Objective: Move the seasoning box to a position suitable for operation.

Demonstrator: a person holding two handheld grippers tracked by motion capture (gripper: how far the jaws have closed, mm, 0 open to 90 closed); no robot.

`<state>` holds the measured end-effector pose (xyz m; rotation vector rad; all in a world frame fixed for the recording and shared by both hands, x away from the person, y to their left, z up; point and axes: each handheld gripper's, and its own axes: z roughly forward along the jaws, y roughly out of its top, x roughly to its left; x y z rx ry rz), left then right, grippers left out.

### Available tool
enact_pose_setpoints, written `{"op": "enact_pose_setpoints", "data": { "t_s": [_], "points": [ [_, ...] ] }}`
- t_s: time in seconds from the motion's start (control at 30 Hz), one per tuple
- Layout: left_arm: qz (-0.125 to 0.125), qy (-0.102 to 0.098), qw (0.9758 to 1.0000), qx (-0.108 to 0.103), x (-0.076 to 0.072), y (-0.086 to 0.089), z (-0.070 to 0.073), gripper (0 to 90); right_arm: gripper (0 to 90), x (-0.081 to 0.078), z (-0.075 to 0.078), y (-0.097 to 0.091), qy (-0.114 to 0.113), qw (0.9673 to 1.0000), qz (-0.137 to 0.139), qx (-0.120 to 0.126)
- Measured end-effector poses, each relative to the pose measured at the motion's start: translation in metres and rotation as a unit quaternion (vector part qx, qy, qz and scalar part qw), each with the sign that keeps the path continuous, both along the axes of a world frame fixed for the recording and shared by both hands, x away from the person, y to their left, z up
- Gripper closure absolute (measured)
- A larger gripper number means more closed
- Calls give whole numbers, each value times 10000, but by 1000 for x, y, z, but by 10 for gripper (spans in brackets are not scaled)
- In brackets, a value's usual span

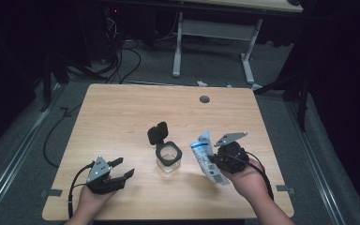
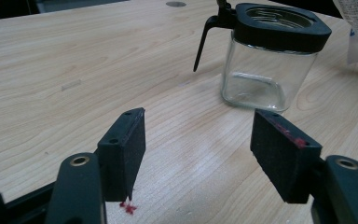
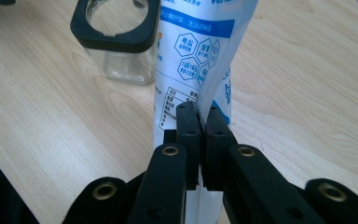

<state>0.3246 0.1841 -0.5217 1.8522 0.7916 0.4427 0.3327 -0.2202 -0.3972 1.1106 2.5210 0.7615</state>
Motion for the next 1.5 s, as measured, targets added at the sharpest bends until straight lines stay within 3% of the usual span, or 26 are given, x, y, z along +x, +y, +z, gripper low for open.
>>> {"op": "enact_pose_setpoints", "data": {
  "t_s": [0.1, 0.37, 1.07, 1.3, 1.5],
  "points": [
    [-13, -8, 10000, 5, 0, -1, 0, 360, 882, 2, 2, 3, 145, 9997, 26, -205],
    [-63, -25, 10000, 26, -1, -3, 0, 359, 885, 5, 9, 4, 403, 9982, 56, -448],
    [-281, -54, 9996, 76, -6, -14, -1, 353, 894, 17, 7, 7, 818, 9934, 115, -793],
    [-431, -120, 9990, -8, -13, -28, 1, 348, 895, 19, 6, 11, 921, 9915, 198, -898],
    [-829, -182, 9963, -102, -25, -57, 4, 329, 896, 20, 5, 13, 961, 9906, 222, -944]
  ]
}}
